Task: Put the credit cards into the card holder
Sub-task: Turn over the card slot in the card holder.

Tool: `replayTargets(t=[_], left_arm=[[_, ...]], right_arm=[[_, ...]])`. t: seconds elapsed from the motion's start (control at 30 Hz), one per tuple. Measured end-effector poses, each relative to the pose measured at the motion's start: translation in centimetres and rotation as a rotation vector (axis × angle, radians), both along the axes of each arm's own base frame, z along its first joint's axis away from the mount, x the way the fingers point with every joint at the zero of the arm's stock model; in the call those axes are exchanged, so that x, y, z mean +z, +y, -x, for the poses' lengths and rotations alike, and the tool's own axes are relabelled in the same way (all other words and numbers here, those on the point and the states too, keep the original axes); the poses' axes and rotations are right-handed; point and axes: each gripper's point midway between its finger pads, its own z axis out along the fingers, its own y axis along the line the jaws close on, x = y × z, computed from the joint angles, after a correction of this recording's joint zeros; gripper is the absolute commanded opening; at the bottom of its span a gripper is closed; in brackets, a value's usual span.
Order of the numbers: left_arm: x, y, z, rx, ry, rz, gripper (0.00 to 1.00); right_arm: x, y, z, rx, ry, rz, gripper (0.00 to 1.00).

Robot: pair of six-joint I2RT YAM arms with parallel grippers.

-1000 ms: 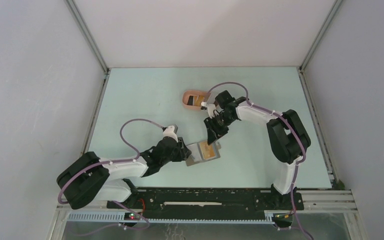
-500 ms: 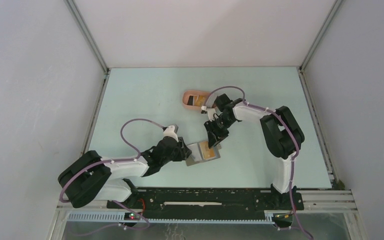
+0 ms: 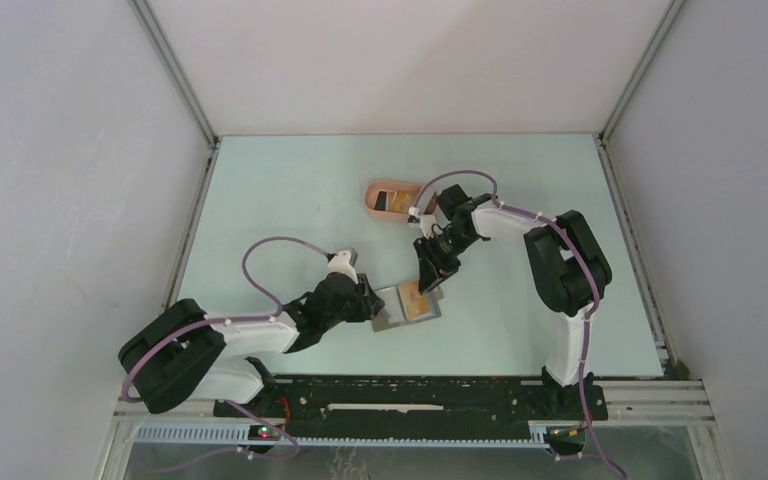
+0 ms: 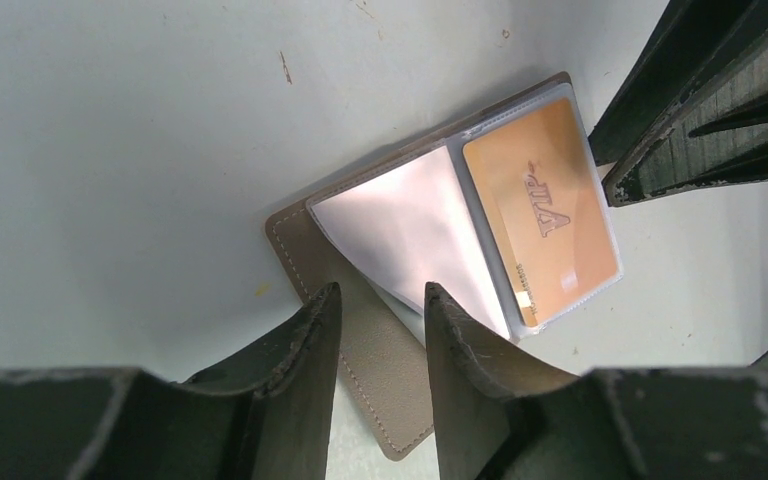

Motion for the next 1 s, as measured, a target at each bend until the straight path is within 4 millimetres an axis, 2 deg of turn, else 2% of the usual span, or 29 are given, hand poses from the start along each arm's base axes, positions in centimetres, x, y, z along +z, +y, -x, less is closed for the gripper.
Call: replayTargets(t=[0.2, 0.53, 1.0], left_arm=[[-0.02, -0.12, -0.04, -0.002, -0.001, 0.004, 0.41], [-0.02, -0.24, 0.01, -0.008, 0.001, 0.007, 0.41], [-0.01, -0.31, 0.00, -0.010, 0.000, 0.010, 0.41]], right_arm=[[0.20, -0.22, -0.21, -0.012, 0.010, -0.014, 0.43], [-0.06, -0.54, -0.44, -0.016, -0.002, 0.006, 0.51], [-0.16, -0.33, -0.12, -0.013, 0.020, -0.003, 0.48]])
